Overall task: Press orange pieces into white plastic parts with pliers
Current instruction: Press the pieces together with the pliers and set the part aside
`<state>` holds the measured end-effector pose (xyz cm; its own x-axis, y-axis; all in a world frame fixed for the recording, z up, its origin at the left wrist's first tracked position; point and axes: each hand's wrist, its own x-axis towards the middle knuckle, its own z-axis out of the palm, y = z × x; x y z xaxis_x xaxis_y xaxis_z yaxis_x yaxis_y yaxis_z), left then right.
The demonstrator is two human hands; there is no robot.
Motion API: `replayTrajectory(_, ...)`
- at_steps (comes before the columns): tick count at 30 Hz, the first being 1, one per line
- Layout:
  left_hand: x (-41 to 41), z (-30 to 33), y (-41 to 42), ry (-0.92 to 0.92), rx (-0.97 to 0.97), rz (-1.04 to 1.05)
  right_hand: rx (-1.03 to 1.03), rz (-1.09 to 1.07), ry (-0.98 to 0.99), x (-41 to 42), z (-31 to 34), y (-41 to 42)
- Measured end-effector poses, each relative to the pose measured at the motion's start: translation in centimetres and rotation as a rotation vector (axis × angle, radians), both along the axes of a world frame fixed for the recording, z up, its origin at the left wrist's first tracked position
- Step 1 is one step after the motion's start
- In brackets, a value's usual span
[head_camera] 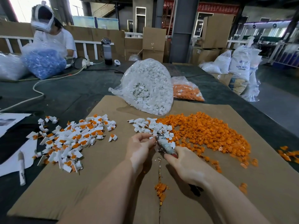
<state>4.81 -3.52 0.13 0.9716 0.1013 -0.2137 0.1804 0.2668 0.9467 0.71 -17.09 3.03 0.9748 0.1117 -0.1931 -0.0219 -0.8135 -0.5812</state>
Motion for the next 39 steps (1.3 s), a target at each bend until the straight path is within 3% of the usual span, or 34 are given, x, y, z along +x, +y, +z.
replayTrajectory(6, -0.2, -0.3, 0.2, -0.034, 0.003, 0.017, 0.065, -0.099, -0.099, 0.0, -0.4, -0.9)
replayTrajectory(14, -0.5, -1.1, 0.3, -0.279, 0.494, -0.054, -0.457, -0.347, -0.429, 2.0, -1.7, -3.9)
replayTrajectory(23, -0.4, -1.7, 0.2, -0.332, 0.64, -0.119, -0.746, -0.35, -0.434, 2.5, -3.4, -4.4)
replayTrajectory(29, -0.3, -1.7, 0.2, -0.362, 0.677, -0.142, -0.096, 0.089, -0.808, 1.3, -3.6, -0.2)
replayTrajectory(35, -0.8, -1.7, 0.6, -0.29, 0.561, -0.2, 0.059, 0.031, -0.78, 1.3, -4.6, 0.8)
replayTrajectory(39, -0.7, -1.8, 0.5, -0.363, 0.744, -0.25, 0.105, -0.007, -0.783, 1.3, -4.9, 0.8)
